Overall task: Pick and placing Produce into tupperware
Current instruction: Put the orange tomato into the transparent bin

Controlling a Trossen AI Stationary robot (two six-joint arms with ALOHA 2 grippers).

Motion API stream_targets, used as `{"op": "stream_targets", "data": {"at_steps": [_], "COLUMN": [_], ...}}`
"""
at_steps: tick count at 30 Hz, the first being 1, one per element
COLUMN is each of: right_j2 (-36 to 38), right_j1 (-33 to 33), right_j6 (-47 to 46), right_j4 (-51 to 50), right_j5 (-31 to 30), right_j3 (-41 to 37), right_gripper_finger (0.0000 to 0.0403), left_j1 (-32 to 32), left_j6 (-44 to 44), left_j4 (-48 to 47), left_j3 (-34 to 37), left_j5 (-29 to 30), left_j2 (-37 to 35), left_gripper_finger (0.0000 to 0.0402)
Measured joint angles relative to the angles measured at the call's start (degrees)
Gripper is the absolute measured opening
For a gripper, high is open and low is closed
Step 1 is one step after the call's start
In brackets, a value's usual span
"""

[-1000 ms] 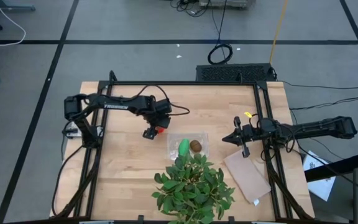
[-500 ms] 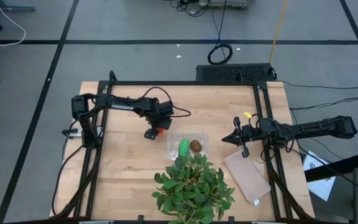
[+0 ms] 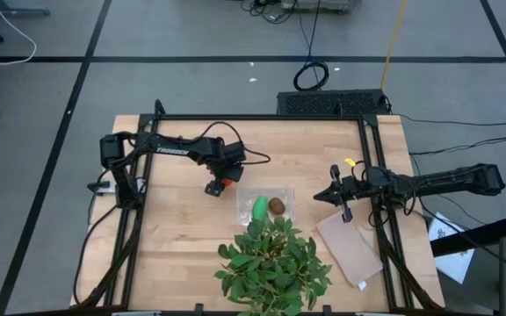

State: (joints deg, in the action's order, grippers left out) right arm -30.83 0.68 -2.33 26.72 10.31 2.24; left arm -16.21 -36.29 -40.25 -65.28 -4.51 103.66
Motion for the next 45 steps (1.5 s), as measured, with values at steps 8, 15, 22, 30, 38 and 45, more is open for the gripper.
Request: {"op": "stream_targets", "data": {"at_steps": [8,15,22,30,38,45], "right_j2": [0.0,0.0,0.0,0.0,0.0,0.0], "right_j1": [0.0,0.0,0.0,0.0,0.0,0.0], "right_j6": [0.0,0.0,0.0,0.0,0.0,0.0], "right_j4": [0.0,0.0,0.0,0.0,0.0,0.0], "right_j5": [0.0,0.0,0.0,0.0,0.0,0.0], "right_j3": [0.0,0.0,0.0,0.0,0.0,0.0], "right_gripper_finger": [0.0000,0.0000,0.0000,0.0000,0.0000,0.0000], "left_j1": [0.0,0.0,0.0,0.1,0.2,0.2], "left_j6": [0.0,0.1,0.2,-0.6,-1.4,-0.9], "left_j4": [-0.1,-0.1,-0.1,-0.2,-1.5,-5.6], "left_j3": [0.0,0.0,0.0,0.0,0.0,-3.6], "left_j5": [0.0,0.0,0.0,1.2,6.4,6.3], "left_j2": [0.0,0.0,0.0,0.0,-0.7,-0.7], "left_gripper_finger": [0.0296,0.0291,0.0241,0.0265,0.0257,0.0253]}}
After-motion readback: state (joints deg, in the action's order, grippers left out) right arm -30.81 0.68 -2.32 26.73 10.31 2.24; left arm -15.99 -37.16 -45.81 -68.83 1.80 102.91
